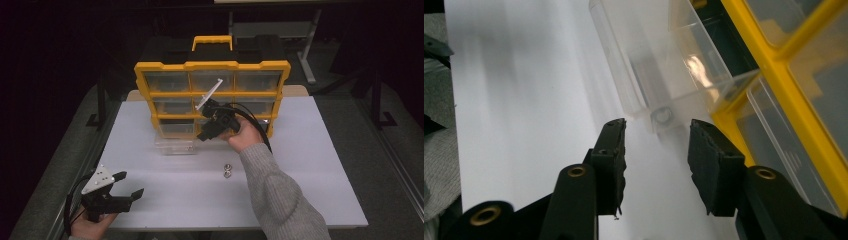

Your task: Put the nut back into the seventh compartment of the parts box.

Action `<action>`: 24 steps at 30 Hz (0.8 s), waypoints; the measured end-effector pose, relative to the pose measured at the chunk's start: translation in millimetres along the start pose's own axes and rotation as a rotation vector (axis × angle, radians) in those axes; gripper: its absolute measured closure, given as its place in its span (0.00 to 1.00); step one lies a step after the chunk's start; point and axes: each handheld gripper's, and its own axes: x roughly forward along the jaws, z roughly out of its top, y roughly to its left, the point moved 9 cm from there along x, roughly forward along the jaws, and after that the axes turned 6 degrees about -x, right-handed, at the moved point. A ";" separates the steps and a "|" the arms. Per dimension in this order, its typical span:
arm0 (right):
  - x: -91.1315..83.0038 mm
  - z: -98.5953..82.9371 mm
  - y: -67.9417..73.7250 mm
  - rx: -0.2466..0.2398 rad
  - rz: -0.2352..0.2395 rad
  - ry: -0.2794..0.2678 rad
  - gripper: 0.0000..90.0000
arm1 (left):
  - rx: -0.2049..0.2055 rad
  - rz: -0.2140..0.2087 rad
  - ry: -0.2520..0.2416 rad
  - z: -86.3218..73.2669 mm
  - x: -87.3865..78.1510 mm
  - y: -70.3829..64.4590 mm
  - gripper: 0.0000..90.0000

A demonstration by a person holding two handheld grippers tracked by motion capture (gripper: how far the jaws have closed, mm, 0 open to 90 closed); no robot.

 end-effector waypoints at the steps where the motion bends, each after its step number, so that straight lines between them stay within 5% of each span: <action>1: -1.8 -1.7 -0.1 -0.010 -0.005 -0.011 0.63 | 0.006 0.001 0.001 0.0 -0.2 0.0 0.19; 9: -7.6 -30.6 6.0 0.029 -0.006 -0.016 0.62 | 0.005 0.001 -0.002 0.7 -0.5 -1.1 0.19; 24: 18.0 -89.1 25.0 0.077 0.018 0.012 0.59 | 0.014 0.004 0.004 0.7 -0.3 -2.1 0.19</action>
